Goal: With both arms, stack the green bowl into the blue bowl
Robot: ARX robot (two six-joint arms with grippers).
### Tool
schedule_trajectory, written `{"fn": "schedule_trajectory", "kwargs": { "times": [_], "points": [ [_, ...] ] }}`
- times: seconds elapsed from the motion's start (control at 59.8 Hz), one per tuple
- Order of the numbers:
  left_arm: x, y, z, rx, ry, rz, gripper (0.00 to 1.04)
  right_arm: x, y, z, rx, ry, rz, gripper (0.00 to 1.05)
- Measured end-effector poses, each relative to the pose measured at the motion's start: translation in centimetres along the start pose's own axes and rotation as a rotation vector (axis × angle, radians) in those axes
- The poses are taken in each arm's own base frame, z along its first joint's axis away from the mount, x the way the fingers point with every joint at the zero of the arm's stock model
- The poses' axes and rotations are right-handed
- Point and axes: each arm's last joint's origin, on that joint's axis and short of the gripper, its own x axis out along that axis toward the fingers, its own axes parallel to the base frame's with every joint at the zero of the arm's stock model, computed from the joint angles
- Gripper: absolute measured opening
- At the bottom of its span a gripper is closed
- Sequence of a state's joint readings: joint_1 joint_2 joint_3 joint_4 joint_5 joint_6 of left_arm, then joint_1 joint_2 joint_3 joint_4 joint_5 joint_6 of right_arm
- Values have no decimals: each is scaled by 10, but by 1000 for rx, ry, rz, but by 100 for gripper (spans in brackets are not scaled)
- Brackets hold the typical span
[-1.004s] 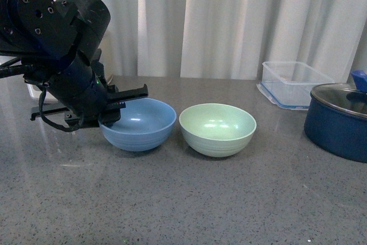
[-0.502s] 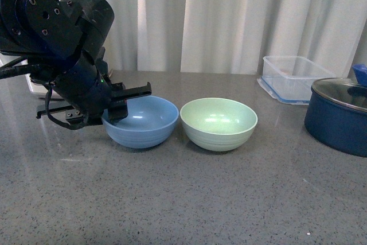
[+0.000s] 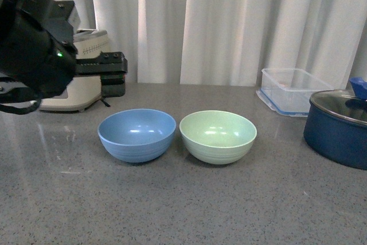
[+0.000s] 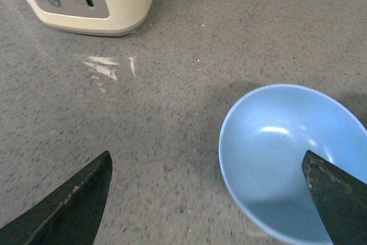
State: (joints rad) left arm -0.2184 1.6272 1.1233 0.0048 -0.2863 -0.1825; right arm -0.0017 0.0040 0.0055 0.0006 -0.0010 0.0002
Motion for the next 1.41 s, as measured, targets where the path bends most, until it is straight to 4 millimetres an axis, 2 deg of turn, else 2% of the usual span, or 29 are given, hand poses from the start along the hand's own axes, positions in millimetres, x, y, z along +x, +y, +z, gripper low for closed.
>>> {"fn": "schedule_trajectory", "kwargs": {
  "times": [0.033, 0.151, 0.268, 0.368, 0.535, 0.619, 0.719, 0.753, 0.87, 1.02, 1.255, 1.405],
  "points": [
    [-15, 3, -6, 9, -4, -8, 98, 0, 0, 0, 0, 0, 0, 95],
    [-51, 12, -30, 34, 26, -19, 98, 0, 0, 0, 0, 0, 0, 95],
    [-95, 28, -70, 73, 79, -4, 98, 0, 0, 0, 0, 0, 0, 95],
    [-118, 39, -89, 95, 58, 28, 98, 0, 0, 0, 0, 0, 0, 95],
    [-123, 41, -89, 96, 26, 15, 97, 0, 0, 0, 0, 0, 0, 95],
    [-118, 45, -102, 80, -183, -91, 83, 0, 0, 0, 0, 0, 0, 95],
    [-125, 55, -114, 48, -402, -127, 65, 0, 0, 0, 0, 0, 0, 95],
    [-131, 61, -115, 37, -460, -123, 56, 0, 0, 0, 0, 0, 0, 95],
    [-137, 73, -131, 40, -471, -116, 30, 0, 0, 0, 0, 0, 0, 95],
    [-142, 80, -144, 47, -467, -122, 3, 0, 0, 0, 0, 0, 0, 95],
    [-149, 96, -158, 51, -467, -115, 4, 0, 0, 0, 0, 0, 0, 95],
    [-154, 98, -165, 50, -469, -113, 4, 0, 0, 0, 0, 0, 0, 95]
  ]
}}
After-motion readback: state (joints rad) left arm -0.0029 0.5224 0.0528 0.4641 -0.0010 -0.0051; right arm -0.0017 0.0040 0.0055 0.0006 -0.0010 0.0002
